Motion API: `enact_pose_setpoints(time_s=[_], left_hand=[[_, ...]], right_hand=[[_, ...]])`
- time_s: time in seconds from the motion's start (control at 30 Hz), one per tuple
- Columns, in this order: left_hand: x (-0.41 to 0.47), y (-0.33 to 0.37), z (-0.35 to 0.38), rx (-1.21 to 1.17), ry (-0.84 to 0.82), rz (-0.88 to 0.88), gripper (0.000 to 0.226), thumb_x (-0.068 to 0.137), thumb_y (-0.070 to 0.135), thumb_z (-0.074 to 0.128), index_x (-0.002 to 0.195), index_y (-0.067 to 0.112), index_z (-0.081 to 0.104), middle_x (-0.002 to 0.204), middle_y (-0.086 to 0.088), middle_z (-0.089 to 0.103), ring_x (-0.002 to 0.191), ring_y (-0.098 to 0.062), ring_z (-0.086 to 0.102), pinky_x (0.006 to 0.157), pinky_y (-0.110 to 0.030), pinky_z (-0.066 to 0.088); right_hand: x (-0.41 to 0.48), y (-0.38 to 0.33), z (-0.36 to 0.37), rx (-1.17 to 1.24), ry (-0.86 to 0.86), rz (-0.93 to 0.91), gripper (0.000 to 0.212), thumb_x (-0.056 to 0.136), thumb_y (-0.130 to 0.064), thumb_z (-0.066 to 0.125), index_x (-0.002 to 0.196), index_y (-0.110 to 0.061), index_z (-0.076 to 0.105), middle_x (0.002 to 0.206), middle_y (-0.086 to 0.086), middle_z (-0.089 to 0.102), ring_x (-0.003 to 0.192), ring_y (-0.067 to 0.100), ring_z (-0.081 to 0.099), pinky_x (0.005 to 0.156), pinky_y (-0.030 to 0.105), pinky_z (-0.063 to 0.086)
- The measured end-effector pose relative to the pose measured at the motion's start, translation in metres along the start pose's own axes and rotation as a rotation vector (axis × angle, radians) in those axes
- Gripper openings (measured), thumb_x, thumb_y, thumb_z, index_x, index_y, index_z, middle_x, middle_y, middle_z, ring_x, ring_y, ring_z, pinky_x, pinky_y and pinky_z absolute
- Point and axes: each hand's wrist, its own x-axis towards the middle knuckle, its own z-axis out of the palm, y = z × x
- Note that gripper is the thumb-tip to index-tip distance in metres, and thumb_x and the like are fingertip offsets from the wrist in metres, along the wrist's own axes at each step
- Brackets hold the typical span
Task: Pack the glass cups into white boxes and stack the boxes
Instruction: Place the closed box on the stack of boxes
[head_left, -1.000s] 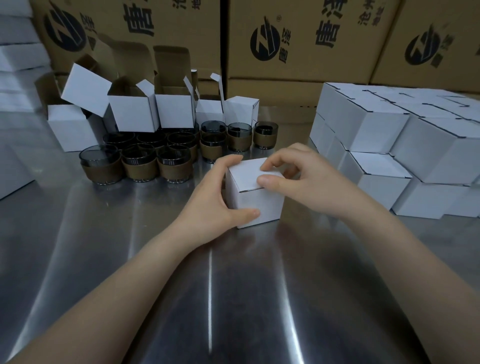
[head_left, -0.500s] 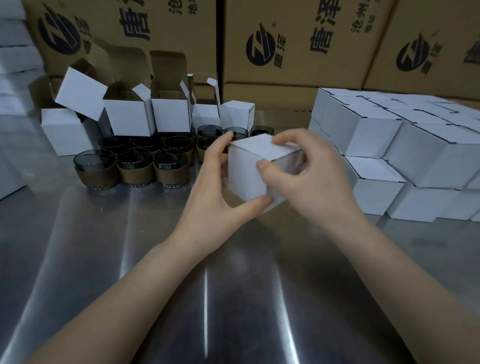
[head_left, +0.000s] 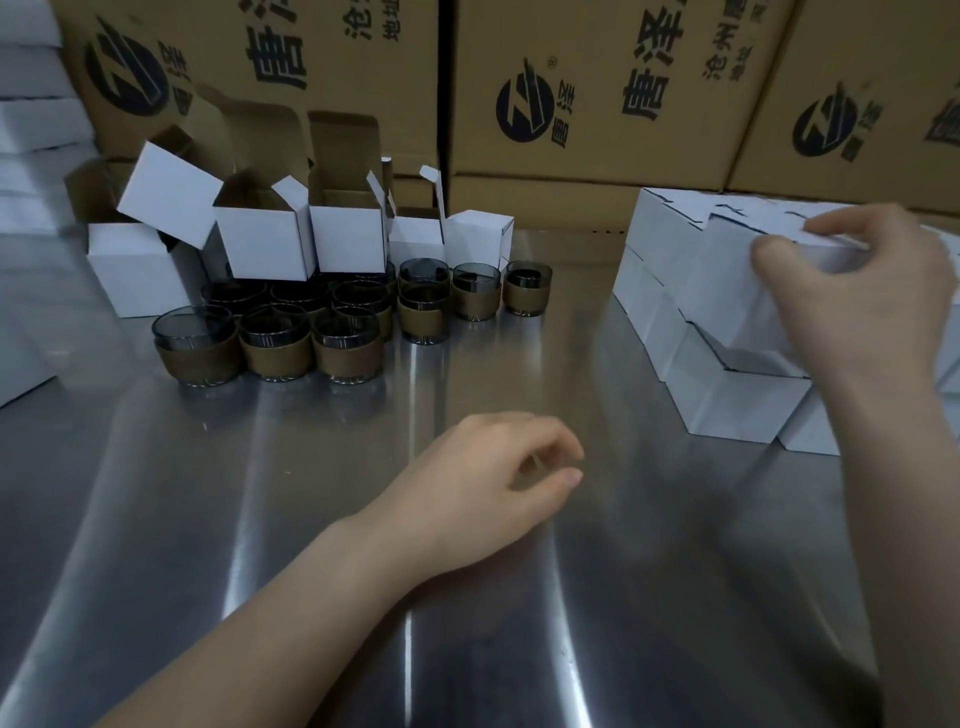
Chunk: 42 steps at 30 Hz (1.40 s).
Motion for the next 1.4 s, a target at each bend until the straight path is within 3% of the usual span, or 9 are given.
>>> enact_pose_setpoints(time_s=[0.17, 0.4, 0.63, 0.97, 1.2, 1.3, 1.4], left_hand=[[-0.001, 0.001, 0.001, 0.028, -0.054, 0.005, 0.014, 0.094, 0.031, 0.061, 0.103, 0.023, 0.068, 0.094, 0.01, 0.065, 0.088, -0.006, 0.061, 0.082, -0.031, 0.049], [-0.001, 0.001, 0.002, 0.034, -0.085, 0.013, 0.013, 0.093, 0.032, 0.062, 0.103, 0.025, 0.069, 0.091, 0.011, 0.065, 0.084, -0.004, 0.059, 0.076, -0.02, 0.047], [-0.001, 0.0, 0.002, 0.039, -0.098, -0.002, 0.015, 0.093, 0.033, 0.06, 0.104, 0.026, 0.068, 0.092, 0.012, 0.065, 0.085, -0.003, 0.059, 0.078, -0.024, 0.048], [-0.001, -0.002, 0.002, 0.043, -0.101, 0.0, 0.014, 0.094, 0.033, 0.061, 0.103, 0.026, 0.068, 0.094, 0.011, 0.066, 0.089, -0.004, 0.061, 0.081, -0.028, 0.049], [0.0, -0.003, 0.003, 0.036, -0.092, 0.007, 0.014, 0.094, 0.033, 0.06, 0.103, 0.026, 0.068, 0.093, 0.011, 0.066, 0.089, -0.003, 0.061, 0.081, -0.027, 0.049], [0.0, -0.005, 0.003, 0.02, -0.088, 0.001, 0.013, 0.094, 0.032, 0.06, 0.102, 0.026, 0.069, 0.093, 0.012, 0.066, 0.089, -0.003, 0.061, 0.081, -0.024, 0.048], [0.0, -0.005, 0.003, 0.002, -0.071, -0.001, 0.012, 0.094, 0.028, 0.061, 0.1, 0.023, 0.07, 0.09, 0.011, 0.067, 0.086, -0.004, 0.061, 0.078, -0.022, 0.048]], right_hand=[[0.003, 0.006, -0.005, -0.095, -0.08, 0.075, 0.052, 0.061, -0.056, 0.058, 0.106, -0.029, 0.061, 0.112, 0.003, 0.056, 0.113, 0.031, 0.052, 0.093, 0.052, 0.048], [0.003, 0.012, -0.005, -0.181, -0.109, 0.046, 0.059, 0.064, -0.05, 0.063, 0.115, -0.019, 0.061, 0.122, 0.012, 0.057, 0.123, 0.034, 0.046, 0.101, 0.042, 0.04], [0.006, 0.018, -0.002, -0.229, -0.106, -0.002, 0.054, 0.07, -0.044, 0.068, 0.114, -0.013, 0.063, 0.124, 0.018, 0.055, 0.125, 0.039, 0.043, 0.101, 0.042, 0.037], [0.01, 0.026, -0.001, -0.257, -0.078, -0.043, 0.043, 0.076, -0.031, 0.067, 0.113, -0.009, 0.068, 0.131, 0.019, 0.048, 0.13, 0.037, 0.038, 0.102, 0.029, 0.031], [0.008, 0.025, 0.003, -0.24, -0.039, -0.104, 0.04, 0.078, -0.028, 0.067, 0.115, -0.013, 0.069, 0.136, 0.016, 0.043, 0.132, 0.035, 0.034, 0.091, 0.011, 0.015], [0.0, 0.015, 0.006, -0.158, 0.061, -0.214, 0.039, 0.08, -0.027, 0.062, 0.115, -0.013, 0.069, 0.13, 0.016, 0.05, 0.126, 0.035, 0.043, 0.087, -0.001, 0.015], [-0.017, -0.001, 0.016, -0.008, 0.074, -0.369, 0.029, 0.083, -0.02, 0.056, 0.105, -0.009, 0.072, 0.11, 0.014, 0.063, 0.099, 0.032, 0.059, 0.086, 0.014, 0.034]])
